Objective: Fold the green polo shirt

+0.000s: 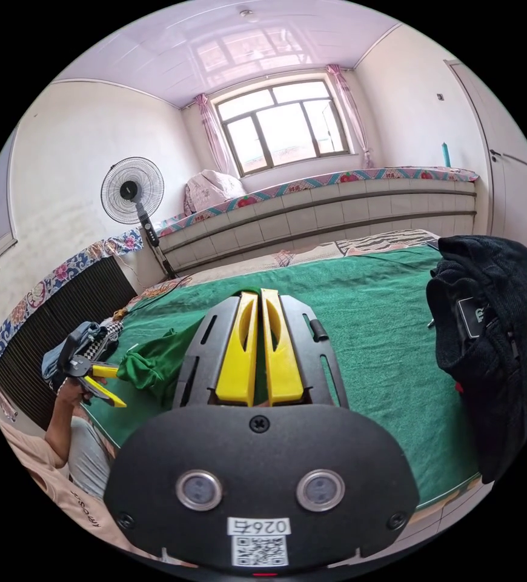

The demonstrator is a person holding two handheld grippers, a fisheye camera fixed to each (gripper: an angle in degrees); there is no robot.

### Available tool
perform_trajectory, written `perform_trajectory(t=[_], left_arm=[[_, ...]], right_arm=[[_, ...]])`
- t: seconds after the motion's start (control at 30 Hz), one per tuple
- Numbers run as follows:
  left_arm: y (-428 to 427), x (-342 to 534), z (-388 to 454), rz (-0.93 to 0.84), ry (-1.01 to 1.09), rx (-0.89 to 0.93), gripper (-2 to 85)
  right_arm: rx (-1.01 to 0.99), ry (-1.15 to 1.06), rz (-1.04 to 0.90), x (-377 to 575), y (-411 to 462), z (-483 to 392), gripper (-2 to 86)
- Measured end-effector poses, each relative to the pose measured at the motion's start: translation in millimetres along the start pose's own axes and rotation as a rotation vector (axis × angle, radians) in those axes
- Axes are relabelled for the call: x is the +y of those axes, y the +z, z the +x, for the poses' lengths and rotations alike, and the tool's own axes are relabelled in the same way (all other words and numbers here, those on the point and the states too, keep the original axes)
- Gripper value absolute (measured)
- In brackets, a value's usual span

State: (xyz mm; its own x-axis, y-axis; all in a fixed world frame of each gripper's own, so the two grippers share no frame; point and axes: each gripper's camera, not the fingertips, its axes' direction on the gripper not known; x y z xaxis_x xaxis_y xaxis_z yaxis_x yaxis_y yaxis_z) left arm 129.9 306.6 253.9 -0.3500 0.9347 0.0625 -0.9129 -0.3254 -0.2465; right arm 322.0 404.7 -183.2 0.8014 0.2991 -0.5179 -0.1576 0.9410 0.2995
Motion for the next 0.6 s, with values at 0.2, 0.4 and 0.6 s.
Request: perform_trajectory(t=[0.2,0.4,0.6], left_arm=[[-13.8,-5.8,-0.8,0.017,0.017,-0.094,3.4],[-97.3,39.2,-66.4,0.343,-0.073,0.128,-0.6],[-124.8,79.3,-141.8,0.552,-0.208,0.318,0.6]], right_arm=[[-0.013,-0.007,-0.017,13.9,-0.7,4.0,-1.5],[-0.036,0.013,-0.017,32.6,-7.5,15.5,-1.5],[-0.067,0.016,-0.072,54.4,0.0,21.1,-1.5]])
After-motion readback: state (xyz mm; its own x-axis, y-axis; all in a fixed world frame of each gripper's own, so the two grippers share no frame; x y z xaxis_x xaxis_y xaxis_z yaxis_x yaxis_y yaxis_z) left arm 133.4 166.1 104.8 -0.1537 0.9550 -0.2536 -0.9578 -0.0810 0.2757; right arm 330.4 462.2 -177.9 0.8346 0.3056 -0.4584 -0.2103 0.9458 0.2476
